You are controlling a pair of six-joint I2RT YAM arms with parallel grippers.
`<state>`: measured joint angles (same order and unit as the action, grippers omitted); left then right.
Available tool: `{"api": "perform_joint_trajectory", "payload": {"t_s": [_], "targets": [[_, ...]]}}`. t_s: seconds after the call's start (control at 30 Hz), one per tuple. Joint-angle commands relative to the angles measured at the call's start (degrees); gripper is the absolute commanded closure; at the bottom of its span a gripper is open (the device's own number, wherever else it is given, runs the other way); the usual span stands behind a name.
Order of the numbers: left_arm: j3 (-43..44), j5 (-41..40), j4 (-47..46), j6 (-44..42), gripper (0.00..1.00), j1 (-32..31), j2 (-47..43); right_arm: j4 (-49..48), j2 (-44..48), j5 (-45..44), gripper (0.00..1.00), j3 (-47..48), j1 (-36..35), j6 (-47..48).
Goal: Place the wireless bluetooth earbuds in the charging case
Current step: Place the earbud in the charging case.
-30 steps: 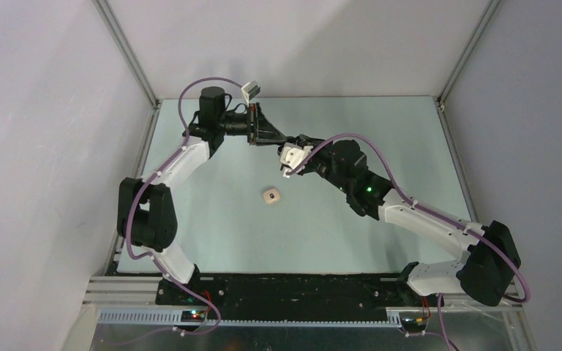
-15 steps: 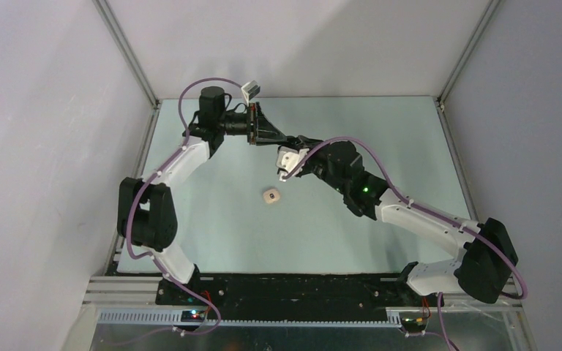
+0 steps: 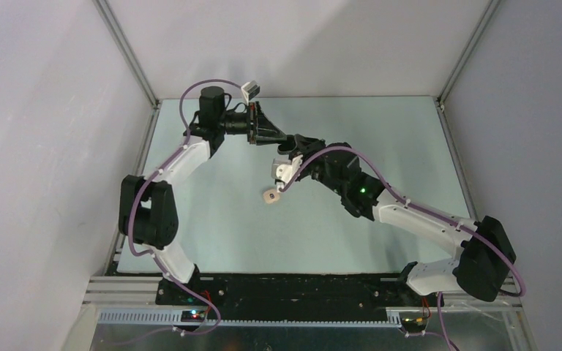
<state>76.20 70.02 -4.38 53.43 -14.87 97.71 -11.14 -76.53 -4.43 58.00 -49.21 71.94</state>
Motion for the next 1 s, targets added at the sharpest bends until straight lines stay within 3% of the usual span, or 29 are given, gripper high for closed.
{"api": "perform_joint_trajectory", "payload": {"t_s": [0.0,0.17,0.33,0.73,0.97], "targets": [[3.10,2.61,-3.98,5.04,1.00,-0.07,0.80,-3.94,-0.11,2.12,1.00,-1.38,-0.95,7.83],[2.79,2.60,-5.88,6.99,1.00,-0.10,0.76,-18.53,-0.76,1.81,1.00,-5.89,-1.54,10.72],[1.35,2.48,-7.32,5.57,1.00,-0.07,-0.68,-26.97,-1.63,0.93,1.00,-8.17,-1.76,11.31],[-0.73,1.91,-7.82,-0.23,1.00,-1.02,-2.01,-30.43,0.14,2.83,1.00,-14.05,-2.18,12.22],[-2.08,1.41,-7.99,-2.12,1.00,-1.06,-3.51,-26.68,2.06,2.08,1.00,-14.84,-3.01,12.65]]}}
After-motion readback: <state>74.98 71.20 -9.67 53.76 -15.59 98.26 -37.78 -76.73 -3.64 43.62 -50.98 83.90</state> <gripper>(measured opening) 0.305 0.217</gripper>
